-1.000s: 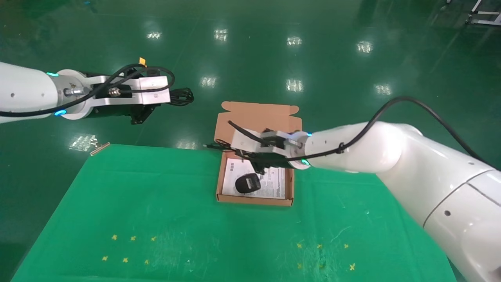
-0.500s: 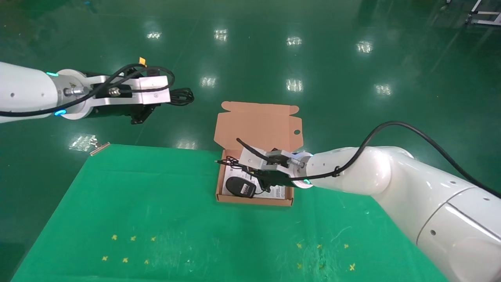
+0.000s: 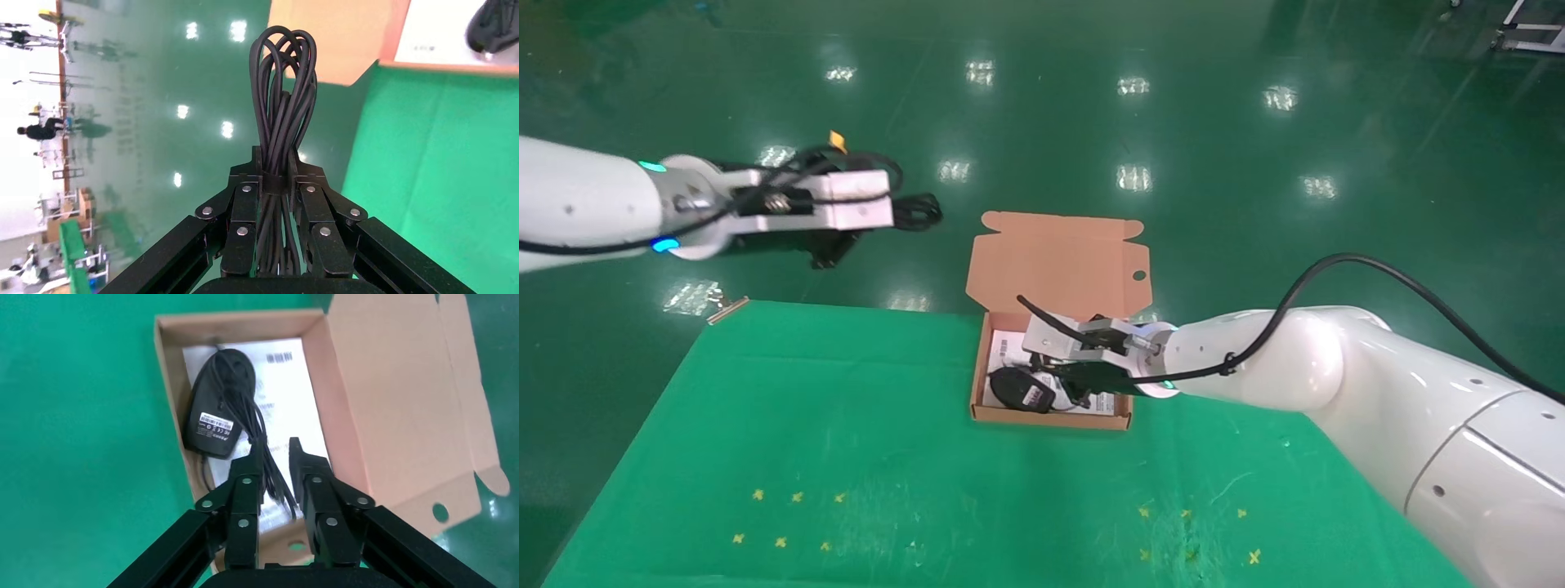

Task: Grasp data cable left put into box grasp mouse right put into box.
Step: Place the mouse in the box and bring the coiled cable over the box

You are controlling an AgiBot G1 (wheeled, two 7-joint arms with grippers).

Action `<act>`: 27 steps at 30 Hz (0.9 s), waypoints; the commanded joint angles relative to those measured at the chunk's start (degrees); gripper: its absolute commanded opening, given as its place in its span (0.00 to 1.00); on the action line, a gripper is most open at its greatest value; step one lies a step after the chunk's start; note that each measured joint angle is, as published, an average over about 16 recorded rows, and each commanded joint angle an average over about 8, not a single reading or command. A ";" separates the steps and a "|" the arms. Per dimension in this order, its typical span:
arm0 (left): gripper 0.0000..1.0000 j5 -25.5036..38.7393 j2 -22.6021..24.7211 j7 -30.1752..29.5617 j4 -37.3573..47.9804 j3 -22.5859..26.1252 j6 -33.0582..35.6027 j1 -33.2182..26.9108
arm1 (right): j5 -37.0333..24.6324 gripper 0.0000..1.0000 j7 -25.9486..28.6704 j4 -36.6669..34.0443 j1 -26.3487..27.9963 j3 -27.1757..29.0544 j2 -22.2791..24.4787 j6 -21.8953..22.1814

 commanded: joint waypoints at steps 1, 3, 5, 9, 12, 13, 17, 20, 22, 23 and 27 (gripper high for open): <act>0.00 -0.07 0.32 0.08 -0.05 0.16 -0.37 0.52 | -0.17 1.00 0.25 0.36 0.07 -0.17 0.31 0.07; 0.00 0.20 0.90 0.02 -0.14 0.46 -1.26 1.60 | -0.39 1.00 0.50 0.70 0.35 -0.29 0.90 -0.13; 0.00 0.39 1.48 0.04 -0.34 0.74 -2.26 2.73 | -0.60 1.00 0.80 1.18 0.67 -0.39 1.63 -0.36; 0.00 0.43 2.86 0.53 -0.82 1.43 -4.77 5.44 | -1.30 1.00 1.67 2.69 1.59 -0.56 3.88 -0.73; 0.00 0.60 4.11 1.24 -0.81 2.09 -6.94 7.49 | -2.06 1.00 2.72 4.31 2.36 -0.74 6.00 -0.93; 0.00 0.68 4.61 1.56 -0.68 2.36 -7.70 8.18 | -2.39 1.00 3.17 4.97 2.62 -0.82 6.78 -0.99; 0.00 1.36 6.84 3.26 0.66 3.58 -10.96 10.62 | -3.89 1.00 5.44 8.17 3.62 -1.24 10.00 -1.39; 0.00 1.94 8.84 4.82 2.90 4.52 -13.65 12.09 | -5.35 1.00 7.69 11.30 4.32 -1.64 12.59 -1.81; 0.00 2.15 10.32 5.97 4.96 5.10 -15.43 12.74 | -6.45 1.00 9.40 13.61 4.80 -1.92 14.34 -2.14; 0.00 2.21 11.12 6.64 6.16 5.40 -16.35 12.98 | -7.08 1.00 10.34 14.87 5.04 -2.07 15.26 -2.32; 0.00 1.83 14.56 9.21 11.54 6.41 -19.67 13.38 | -9.89 1.00 14.32 19.92 6.07 -2.62 18.86 -3.12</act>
